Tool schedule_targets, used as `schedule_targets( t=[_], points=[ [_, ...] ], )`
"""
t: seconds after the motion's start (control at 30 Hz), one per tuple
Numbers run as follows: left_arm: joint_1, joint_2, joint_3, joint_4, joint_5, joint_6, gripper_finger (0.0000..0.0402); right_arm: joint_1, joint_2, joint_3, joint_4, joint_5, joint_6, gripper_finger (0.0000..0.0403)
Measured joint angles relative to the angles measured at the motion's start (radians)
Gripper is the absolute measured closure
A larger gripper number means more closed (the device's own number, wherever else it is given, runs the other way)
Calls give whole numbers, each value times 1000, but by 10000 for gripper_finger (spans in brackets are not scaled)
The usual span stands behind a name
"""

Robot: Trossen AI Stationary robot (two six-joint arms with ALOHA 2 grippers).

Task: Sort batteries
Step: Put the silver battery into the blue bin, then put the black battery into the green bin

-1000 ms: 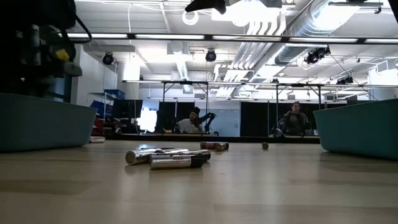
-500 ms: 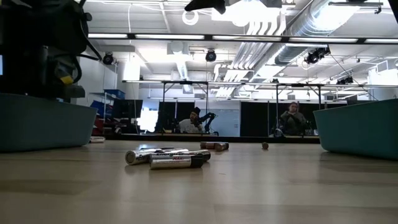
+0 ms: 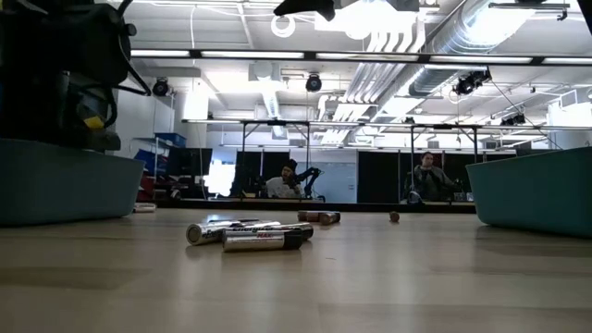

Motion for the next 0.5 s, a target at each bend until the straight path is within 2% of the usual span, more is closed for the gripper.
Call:
schedule_targets(
  t=[0.23,0.5],
  points=[
    [0,-38,21,-43,1,26,317,-4,-34,0,-6,-2,-4,217],
    [0,-165,132,-251,-50,98,316,-34,-129,1,-37,2,-7,217]
  ],
)
